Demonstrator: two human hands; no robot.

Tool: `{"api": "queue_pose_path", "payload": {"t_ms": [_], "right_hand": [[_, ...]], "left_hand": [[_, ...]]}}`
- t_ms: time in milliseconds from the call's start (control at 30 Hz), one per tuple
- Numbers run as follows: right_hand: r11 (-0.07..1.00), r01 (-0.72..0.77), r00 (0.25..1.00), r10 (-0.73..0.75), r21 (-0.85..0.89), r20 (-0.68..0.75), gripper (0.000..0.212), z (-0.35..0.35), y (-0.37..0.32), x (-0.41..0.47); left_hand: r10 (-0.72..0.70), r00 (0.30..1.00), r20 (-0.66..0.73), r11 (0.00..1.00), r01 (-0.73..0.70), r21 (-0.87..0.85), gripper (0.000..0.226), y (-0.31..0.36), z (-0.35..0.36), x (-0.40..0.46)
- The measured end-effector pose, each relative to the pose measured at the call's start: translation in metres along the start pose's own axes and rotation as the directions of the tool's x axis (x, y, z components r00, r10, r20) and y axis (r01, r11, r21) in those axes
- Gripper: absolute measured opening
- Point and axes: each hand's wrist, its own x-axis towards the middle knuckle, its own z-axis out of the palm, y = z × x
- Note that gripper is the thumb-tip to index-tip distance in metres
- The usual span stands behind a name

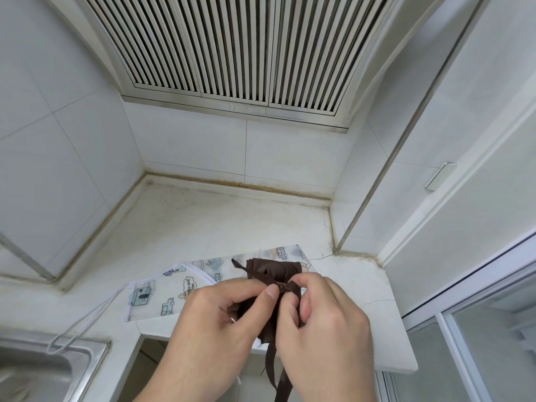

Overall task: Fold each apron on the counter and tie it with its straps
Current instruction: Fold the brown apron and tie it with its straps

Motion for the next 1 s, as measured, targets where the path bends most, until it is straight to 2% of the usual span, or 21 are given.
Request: {"api": "queue_pose_path", "payload": {"t_ms": [100,167,267,333,433,500,567,667,733,767,800,867,933,1000], "right_hand": [[0.995,-0.042,0.98,0.025,0.087,0.196,0.002,-0.007,0.008,0.005],[0.982,-0.084,0.953,0.029,0.171,0.303,0.004,-0.011,0.015,0.01],[0.942,-0.142,0.935,0.025,0.305,0.355,0.013,-0.019,0.02,0.016],[0.87,-0.278,0.884,0.065,0.408,0.463,0.016,-0.024,0.022,0.019],[0.692,-0.496,0.774,0.079,0.525,0.628,0.012,-0.033,0.025,0.022],[0.6,-0.56,0.741,0.055,0.571,0.669,0.005,-0.037,0.025,0.024],[0.589,-0.573,0.741,0.077,0.569,0.667,0.004,-0.037,0.026,0.023],[0.688,-0.481,0.818,0.129,0.543,0.56,0.016,-0.035,0.023,0.019],[0.84,-0.26,0.911,0.05,0.476,0.409,0.022,-0.032,0.017,0.016],[0.906,-0.132,0.934,-0.023,0.402,0.357,0.023,-0.031,0.014,0.014],[0.946,-0.024,0.936,-0.092,0.322,0.34,0.021,-0.03,0.011,0.012],[0.972,0.091,0.914,-0.168,0.218,0.369,0.017,-0.027,0.006,0.009],[0.974,0.137,0.903,-0.197,0.179,0.382,0.018,-0.025,0.005,0.009],[0.969,0.128,0.895,-0.204,0.21,0.396,0.02,-0.025,0.007,0.01]], "left_hand": [[-0.015,1.0,-0.002,1.0,0.015,0.018,0.022,0.0,-0.004,-0.002],[-0.029,0.999,0.017,0.999,0.029,0.03,0.02,0.0,-0.007,-0.003],[-0.049,0.997,0.059,0.999,0.049,0.017,0.019,0.005,-0.012,-0.004],[-0.044,0.995,0.095,0.999,0.042,0.025,0.02,0.007,-0.015,-0.004],[-0.003,0.995,0.104,0.999,-0.001,0.035,0.023,0.005,-0.017,-0.004],[0.002,0.996,0.093,1.0,-0.004,0.018,0.024,0.004,-0.019,-0.003],[0.012,0.994,0.111,0.999,-0.017,0.037,0.026,0.004,-0.022,-0.003],[0.023,0.99,0.137,0.998,-0.031,0.06,0.026,0.001,-0.023,-0.003],[0.009,0.991,0.131,0.998,-0.016,0.053,0.022,-0.001,-0.021,-0.003],[-0.009,0.993,0.116,0.999,0.004,0.036,0.019,-0.001,-0.02,-0.002],[-0.031,0.995,0.096,1.0,0.03,0.009,0.016,0.0,-0.019,-0.001],[-0.056,0.994,0.092,0.998,0.057,-0.017,0.013,0.0,-0.017,-0.001],[-0.052,0.992,0.118,0.998,0.054,-0.015,0.017,-0.001,-0.016,-0.001],[-0.064,0.992,0.109,0.997,0.068,-0.037,0.018,-0.004,-0.017,-0.002]]}}
